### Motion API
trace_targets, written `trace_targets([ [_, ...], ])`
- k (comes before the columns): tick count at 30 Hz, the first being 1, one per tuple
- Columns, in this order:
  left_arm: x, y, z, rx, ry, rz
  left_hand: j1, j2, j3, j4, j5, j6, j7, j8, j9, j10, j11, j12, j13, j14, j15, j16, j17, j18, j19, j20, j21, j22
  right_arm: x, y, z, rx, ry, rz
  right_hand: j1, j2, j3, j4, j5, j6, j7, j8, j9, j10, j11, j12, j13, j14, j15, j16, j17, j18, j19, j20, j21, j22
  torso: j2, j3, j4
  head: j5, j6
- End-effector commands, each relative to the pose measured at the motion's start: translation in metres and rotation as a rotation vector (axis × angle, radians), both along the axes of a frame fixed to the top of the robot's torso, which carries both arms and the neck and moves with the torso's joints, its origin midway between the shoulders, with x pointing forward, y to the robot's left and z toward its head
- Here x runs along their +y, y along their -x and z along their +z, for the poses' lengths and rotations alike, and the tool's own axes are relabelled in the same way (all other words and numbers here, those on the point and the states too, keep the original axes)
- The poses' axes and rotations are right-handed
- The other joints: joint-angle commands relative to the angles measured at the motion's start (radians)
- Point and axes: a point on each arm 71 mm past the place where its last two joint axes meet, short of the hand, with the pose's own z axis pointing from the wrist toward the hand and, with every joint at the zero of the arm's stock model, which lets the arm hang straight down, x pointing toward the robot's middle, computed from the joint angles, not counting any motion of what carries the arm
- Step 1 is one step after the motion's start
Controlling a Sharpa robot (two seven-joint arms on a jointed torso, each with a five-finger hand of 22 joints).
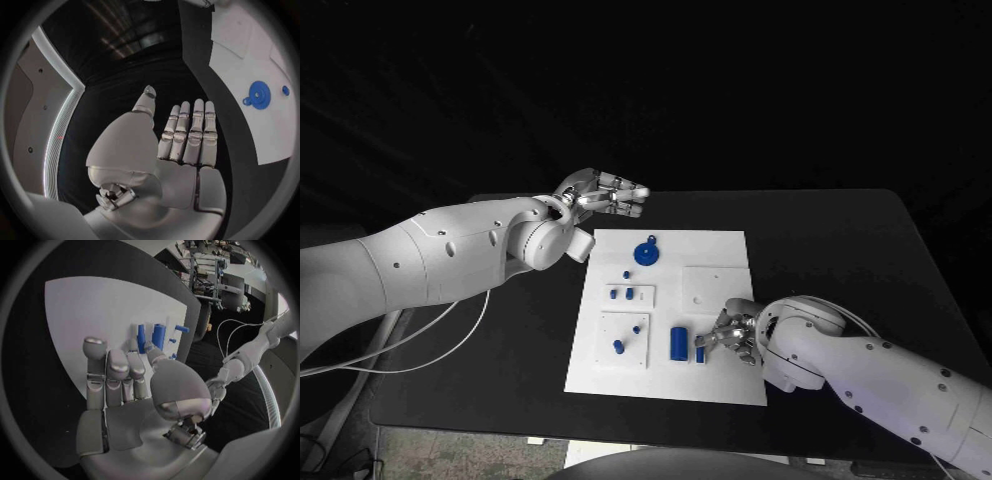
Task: Assemble the parts on the task board
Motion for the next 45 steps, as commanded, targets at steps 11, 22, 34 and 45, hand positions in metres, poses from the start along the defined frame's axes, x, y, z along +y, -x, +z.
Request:
trace_targets([
  [11, -0.002, 0.001, 0.000, 0.002, 0.002, -0.019, 0.000, 0.007, 0.000, 0.005, 0.000, -0.005, 0.003, -0.002, 0.002, -0.005, 0.004, 0.002, 0.001, 0.006, 0.002, -0.003, 0.000, -0.013, 0.006, 0.001, 0.006, -0.001, 0.000, -0.001, -0.002, -0.007, -0.009, 0.019, -0.036, 0.011, 0.128, -0.026, -0.053, 0.005, -0.001, 0.003, 0.004, 0.000, -0.004, 0.001, 0.000, 0.001, -0.007, -0.004, -0.002, -0.001, 0.051, -0.004, -0.007, -0.001, 0.000, -0.0001, -0.0001, -0.001, -0.001],
  [22, -0.002, 0.001, 0.000, 0.004, -0.001, -0.020, 0.002, 0.008, 0.000, 0.003, 0.001, -0.005, 0.003, -0.002, 0.002, -0.005, 0.004, 0.002, 0.001, 0.006, 0.002, -0.003, 0.000, -0.013, 0.006, 0.001, 0.006, -0.001, 0.002, 0.001, -0.007, 0.023, -0.003, 0.054, 0.008, 0.017, 0.240, -0.136, -0.063, 0.018, -0.001, 0.004, 0.013, 0.002, -0.003, 0.002, -0.001, 0.002, -0.004, -0.004, -0.003, -0.003, 0.050, -0.001, -0.007, 0.001, 0.000, 0.0002, -0.0001, -0.002, -0.005],
  [34, -0.002, 0.001, 0.000, 0.004, -0.003, -0.021, 0.002, 0.009, -0.001, 0.002, -0.001, -0.006, 0.003, -0.003, 0.001, -0.005, 0.004, 0.002, 0.001, 0.006, 0.002, -0.003, 0.000, -0.013, 0.006, 0.001, 0.006, -0.001, 0.002, 0.001, -0.010, 0.015, 0.002, 0.056, 0.027, 0.024, 0.234, -0.153, -0.079, 0.021, -0.001, 0.004, 0.016, 0.005, -0.003, 0.004, 0.000, 0.002, -0.003, -0.002, 0.000, -0.006, 0.051, -0.001, -0.004, 0.007, 0.001, 0.0004, -0.0005, -0.002, -0.007],
  [45, -0.002, 0.000, 0.000, -0.001, -0.003, -0.018, 0.002, 0.009, -0.001, 0.002, -0.001, -0.006, 0.003, -0.003, 0.001, -0.005, 0.004, 0.002, 0.001, 0.006, 0.002, -0.003, 0.000, -0.013, 0.006, 0.001, 0.006, -0.001, -0.006, -0.001, -0.008, -0.015, -0.021, 0.026, -0.024, -0.030, 0.148, -0.114, 0.060, 0.021, -0.007, 0.003, 0.015, 0.001, -0.005, -0.002, -0.004, 0.002, -0.006, -0.003, -0.001, -0.003, 0.051, -0.003, -0.006, 0.007, -0.001, -0.0002, -0.0002, -0.007, 0.004],
])
